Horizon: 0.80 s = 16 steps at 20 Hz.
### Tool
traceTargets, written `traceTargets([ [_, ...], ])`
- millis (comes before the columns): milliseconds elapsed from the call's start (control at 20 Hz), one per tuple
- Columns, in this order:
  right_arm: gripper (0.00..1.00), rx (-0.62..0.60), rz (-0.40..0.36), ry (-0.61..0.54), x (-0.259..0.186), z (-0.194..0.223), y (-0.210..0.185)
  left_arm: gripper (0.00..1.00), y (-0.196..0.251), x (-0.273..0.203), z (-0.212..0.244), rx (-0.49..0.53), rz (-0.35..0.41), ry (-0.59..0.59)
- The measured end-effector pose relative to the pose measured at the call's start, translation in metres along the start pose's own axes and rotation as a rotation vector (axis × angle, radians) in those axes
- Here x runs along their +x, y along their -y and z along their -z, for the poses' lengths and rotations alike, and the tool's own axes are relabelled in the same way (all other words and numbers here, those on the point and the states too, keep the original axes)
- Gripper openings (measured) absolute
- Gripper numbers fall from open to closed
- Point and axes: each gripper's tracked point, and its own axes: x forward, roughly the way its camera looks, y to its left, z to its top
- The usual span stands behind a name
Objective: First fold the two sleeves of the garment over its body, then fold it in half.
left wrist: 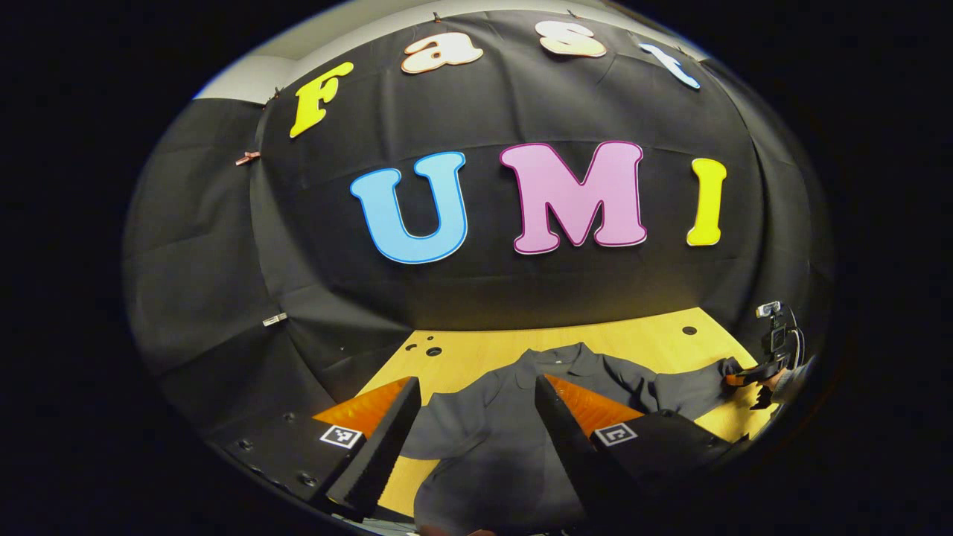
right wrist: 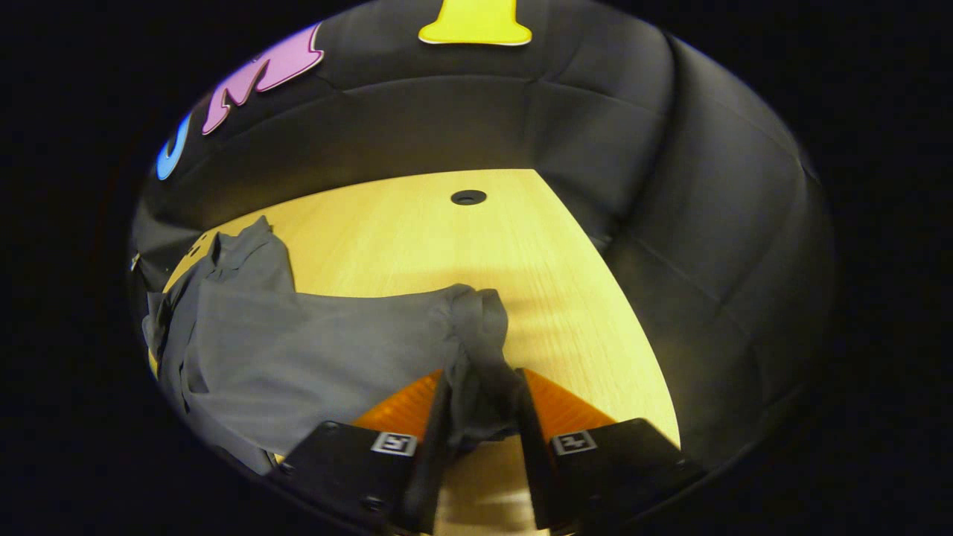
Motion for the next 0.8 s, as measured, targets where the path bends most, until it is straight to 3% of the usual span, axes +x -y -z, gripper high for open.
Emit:
traceTargets([
  [100,0.06,-0.008,0.014,-0.007,0.002,-0.001,-0.005,0.97,-0.003,0.001,-0.002,-0.002,0.007,0.004],
  [450,0.05,0.006,0.057,0.133,-0.051,-0.045,-0.018,0.97,-0.028,0.011,0.001,-0.016,0.059,0.024],
  [800,0.05,-0.005,0.152,0.215,-0.133,-0.047,-0.026,0.97,-0.054,0.025,0.002,-0.013,0.149,0.065],
])
